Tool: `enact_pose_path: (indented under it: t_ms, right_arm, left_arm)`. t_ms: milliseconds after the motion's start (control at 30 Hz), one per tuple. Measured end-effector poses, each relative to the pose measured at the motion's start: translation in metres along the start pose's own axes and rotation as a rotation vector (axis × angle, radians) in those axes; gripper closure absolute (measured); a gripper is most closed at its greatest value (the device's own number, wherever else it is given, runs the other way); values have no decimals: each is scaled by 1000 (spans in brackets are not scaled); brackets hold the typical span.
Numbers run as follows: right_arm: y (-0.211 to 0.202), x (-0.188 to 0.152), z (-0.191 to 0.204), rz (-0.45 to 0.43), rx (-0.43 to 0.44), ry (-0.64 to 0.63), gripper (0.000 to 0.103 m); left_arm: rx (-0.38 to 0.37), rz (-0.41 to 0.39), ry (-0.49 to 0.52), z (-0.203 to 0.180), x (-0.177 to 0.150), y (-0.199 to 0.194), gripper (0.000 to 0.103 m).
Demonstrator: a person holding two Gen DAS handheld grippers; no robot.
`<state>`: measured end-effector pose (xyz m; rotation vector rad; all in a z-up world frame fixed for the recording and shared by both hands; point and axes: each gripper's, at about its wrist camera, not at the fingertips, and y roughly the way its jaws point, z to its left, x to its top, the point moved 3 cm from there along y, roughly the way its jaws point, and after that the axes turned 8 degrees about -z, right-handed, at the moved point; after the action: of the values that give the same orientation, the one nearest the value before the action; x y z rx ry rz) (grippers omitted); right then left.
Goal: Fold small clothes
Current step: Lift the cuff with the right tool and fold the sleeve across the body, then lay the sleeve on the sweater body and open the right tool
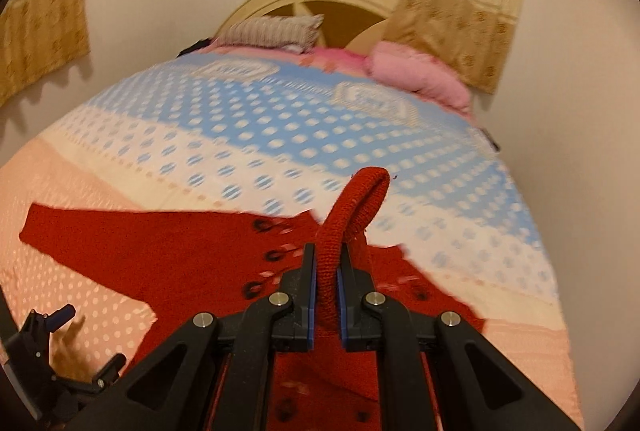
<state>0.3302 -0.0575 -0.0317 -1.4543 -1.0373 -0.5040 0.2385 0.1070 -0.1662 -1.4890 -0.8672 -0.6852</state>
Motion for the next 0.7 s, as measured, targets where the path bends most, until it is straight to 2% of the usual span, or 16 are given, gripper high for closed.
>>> enact_pose_path:
  t_ms: [133,167,200,233,333,467,600,700]
  right_arm:
    - [47,-29,45,41,104,9,94]
    - [60,-38,57,63,152,7,82]
    - [71,-48,68,96,195,-3,64]
    - [76,-57,75,122,218,-7,57]
    - [67,-70,73,120,266,17,55]
    - [31,-74,29,66,223,31,49]
    - [7,-89,-14,48,75,-5,43]
    - [-5,-108,-36,60,24,-28,43]
  left_arm:
    - [-8,11,8,-3,-1,1,0]
    - [-16,13,6,-3,-1,1,0]
    - [-29,17,3,-2,-2,1,0]
    - [-32,19,1,-2,-2,0,0]
    - [-77,24,-8,1,-2,-2,0]
    - [-96,23,29,-2,6,-9,0]
    - [-140,-28,100,-24,39,-16,1]
    - [-167,-51,147,-45,62,-4,6]
